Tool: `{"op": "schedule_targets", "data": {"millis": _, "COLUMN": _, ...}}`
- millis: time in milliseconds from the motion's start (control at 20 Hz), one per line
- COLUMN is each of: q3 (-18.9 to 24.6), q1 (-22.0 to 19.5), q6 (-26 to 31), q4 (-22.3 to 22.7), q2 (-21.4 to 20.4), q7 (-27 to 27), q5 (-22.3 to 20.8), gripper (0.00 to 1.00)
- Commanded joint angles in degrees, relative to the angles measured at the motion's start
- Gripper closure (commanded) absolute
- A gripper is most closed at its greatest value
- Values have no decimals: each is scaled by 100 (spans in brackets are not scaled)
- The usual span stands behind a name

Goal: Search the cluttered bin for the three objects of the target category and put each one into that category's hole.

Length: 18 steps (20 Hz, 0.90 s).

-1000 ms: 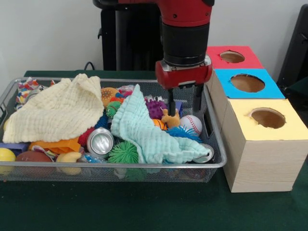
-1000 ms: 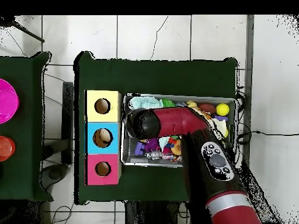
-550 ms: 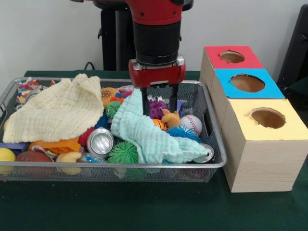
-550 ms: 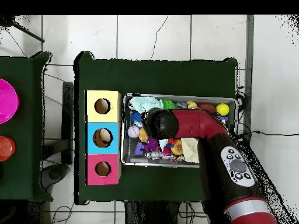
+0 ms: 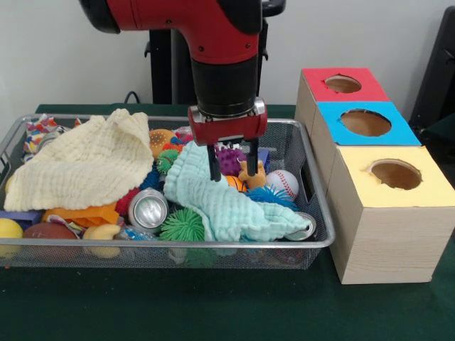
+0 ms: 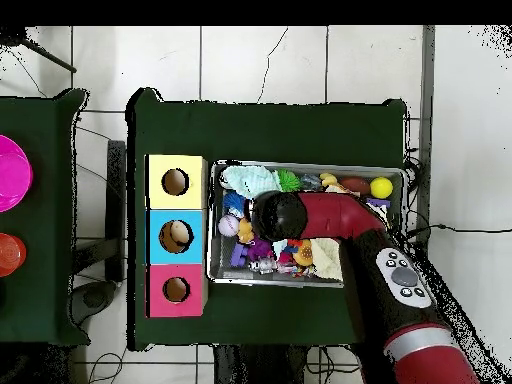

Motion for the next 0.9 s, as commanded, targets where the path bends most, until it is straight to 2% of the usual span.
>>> {"op": "schedule_targets", "data": {"millis": 50, "q3": 179, "q1": 119, "q6": -13, "q4": -420, "q2": 670, "q7": -102, "q5": -280, "gripper": 0}}
{"op": "schedule_targets", "data": {"millis": 400, "q3": 72, "q1": 115, "q6": -612, "q4": -477, "q2": 922, "q7": 213, "q5": -308, "gripper": 0}}
{"op": "schedule_targets", "data": {"millis": 600, "q3": 197, "q1": 38, "q6": -458, "q4": -586, "q2": 953, "q7": 35, "q5": -215, "gripper": 0}}
{"op": "schedule_targets", "data": {"millis": 900, "q3": 152, "q1": 121, "q6": -126, "q4": -564, "q2": 595, "q7": 75, "q5": -113, "gripper": 0}}
